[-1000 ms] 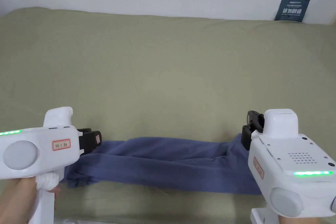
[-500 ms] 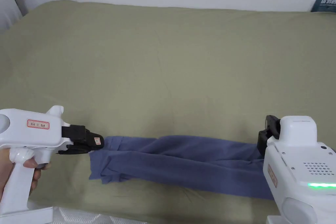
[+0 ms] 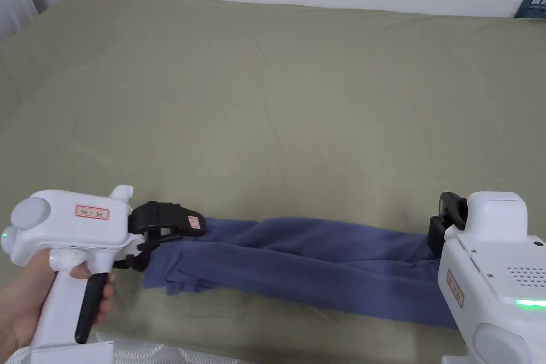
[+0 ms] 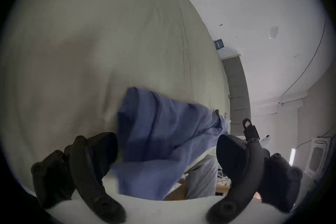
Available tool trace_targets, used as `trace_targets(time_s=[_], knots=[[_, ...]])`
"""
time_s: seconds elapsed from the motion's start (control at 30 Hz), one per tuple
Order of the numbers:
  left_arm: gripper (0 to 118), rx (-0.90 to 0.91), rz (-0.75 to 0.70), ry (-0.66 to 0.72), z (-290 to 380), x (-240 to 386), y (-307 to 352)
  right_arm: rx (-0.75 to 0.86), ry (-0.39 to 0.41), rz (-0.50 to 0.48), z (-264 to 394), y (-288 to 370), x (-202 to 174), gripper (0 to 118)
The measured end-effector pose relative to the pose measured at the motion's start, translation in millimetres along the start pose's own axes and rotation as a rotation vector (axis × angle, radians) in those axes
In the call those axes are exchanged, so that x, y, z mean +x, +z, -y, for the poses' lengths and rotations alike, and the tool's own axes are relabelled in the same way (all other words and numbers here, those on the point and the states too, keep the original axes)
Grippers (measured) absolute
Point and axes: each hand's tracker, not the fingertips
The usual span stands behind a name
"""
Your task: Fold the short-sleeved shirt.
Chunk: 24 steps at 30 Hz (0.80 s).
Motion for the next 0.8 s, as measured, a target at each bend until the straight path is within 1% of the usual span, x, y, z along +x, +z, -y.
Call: trace_targets(time_s=[0.03,0.1,0.2,0.23,0.27,0.3,0.33,0.37,0.47,0.5,0.57,0.63,0.67,0.7,0.8], knots=[[113,-0.029,0.031,0.009,1.3,-1.2,-9.3,-0.002,-0.003,-0.003,0.7,-0.2,1.0,0],[113,-0.026,0.034,-0.006,7.2,1.7,-25.7,-0.01,-0.005,-0.006,2.0,-0.6,3.1,0],[111,-0.017,0.049,0.012,6.6,9.2,-28.4,-0.017,-0.015,-0.012,3.2,0.5,7.8,0],[100,-0.012,0.048,0.015,6.7,8.7,-27.5,-0.018,-0.019,-0.015,3.1,1.1,8.9,0],[63,0.015,0.019,0.024,6.4,6.8,-26.3,-0.019,-0.019,-0.018,3.0,2.0,9.8,0],[6,0.023,-0.072,0.031,7.1,7.8,-29.8,-0.02,-0.018,-0.02,2.6,2.9,10.3,0],[7,0.031,-0.135,0.019,9.0,9.7,-31.5,-0.018,-0.016,-0.021,2.1,4.3,10.8,0],[7,-0.001,-0.089,0.009,10.0,10.5,-32.4,-0.016,-0.016,-0.022,1.2,6.4,11.8,0],[7,0.043,-0.092,-0.001,11.1,20.4,-13.2,-0.007,-0.017,-0.028,-3.4,13.5,14.9,0],[7,0.047,-0.085,0.031,13.3,23.4,-4.5,-0.001,-0.014,-0.03,-5.0,15.1,15.7,0],[7,0.08,-0.104,0.048,16.6,28.6,14.7,0.01,-0.01,-0.031,-8.0,17.6,16.7,0],[7,0.14,-0.214,0.052,17.6,37.3,39.8,0.024,-0.014,-0.032,-11.1,21.0,18.4,0],[7,0.184,-0.254,0.029,22.0,40.9,57.0,0.033,-0.016,-0.033,-12.5,23.2,19.3,0],[7,0.221,-0.27,0.0,27.3,43.5,73.6,0.04,-0.017,-0.034,-13.3,24.5,19.3,0],[7,0.23,-0.304,-0.034,33.8,54.6,105.6,0.048,-0.022,-0.047,-15.8,24.3,18.9,0]])
